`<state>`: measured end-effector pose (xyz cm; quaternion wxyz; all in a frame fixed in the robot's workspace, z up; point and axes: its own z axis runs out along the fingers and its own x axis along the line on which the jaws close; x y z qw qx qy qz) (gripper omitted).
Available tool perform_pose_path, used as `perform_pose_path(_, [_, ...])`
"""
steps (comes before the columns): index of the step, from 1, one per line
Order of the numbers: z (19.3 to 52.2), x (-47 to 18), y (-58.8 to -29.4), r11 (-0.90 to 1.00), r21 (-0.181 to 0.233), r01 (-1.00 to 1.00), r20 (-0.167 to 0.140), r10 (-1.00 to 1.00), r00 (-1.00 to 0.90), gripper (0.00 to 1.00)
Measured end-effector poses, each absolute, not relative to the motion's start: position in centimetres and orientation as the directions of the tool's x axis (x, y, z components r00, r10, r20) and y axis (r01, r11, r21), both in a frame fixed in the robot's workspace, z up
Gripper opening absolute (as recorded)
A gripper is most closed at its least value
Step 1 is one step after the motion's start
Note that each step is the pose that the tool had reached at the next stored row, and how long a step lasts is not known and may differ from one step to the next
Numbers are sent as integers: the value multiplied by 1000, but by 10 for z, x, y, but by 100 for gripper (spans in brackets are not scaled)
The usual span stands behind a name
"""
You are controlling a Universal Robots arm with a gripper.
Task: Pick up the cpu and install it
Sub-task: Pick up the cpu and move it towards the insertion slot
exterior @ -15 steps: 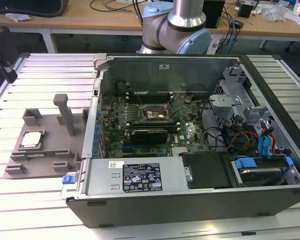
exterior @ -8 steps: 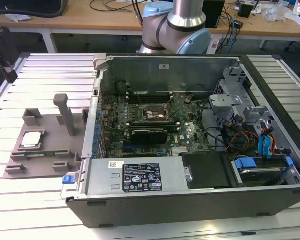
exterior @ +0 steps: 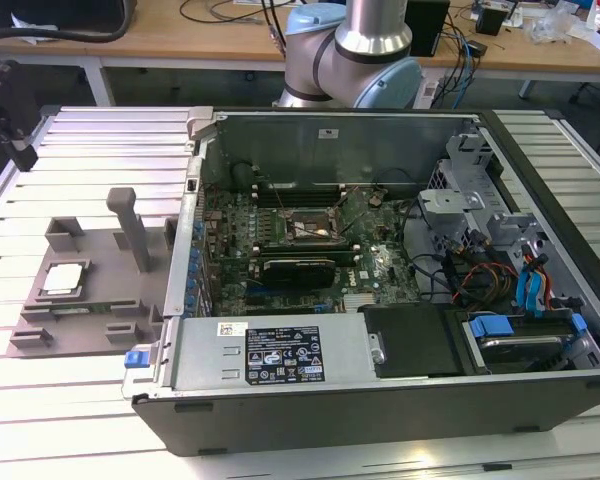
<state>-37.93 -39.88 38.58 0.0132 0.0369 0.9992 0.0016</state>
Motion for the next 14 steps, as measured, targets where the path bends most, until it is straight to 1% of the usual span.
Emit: perform_pose_path(14, [379,-379,-399,997,4,74,-26,74,-997,74])
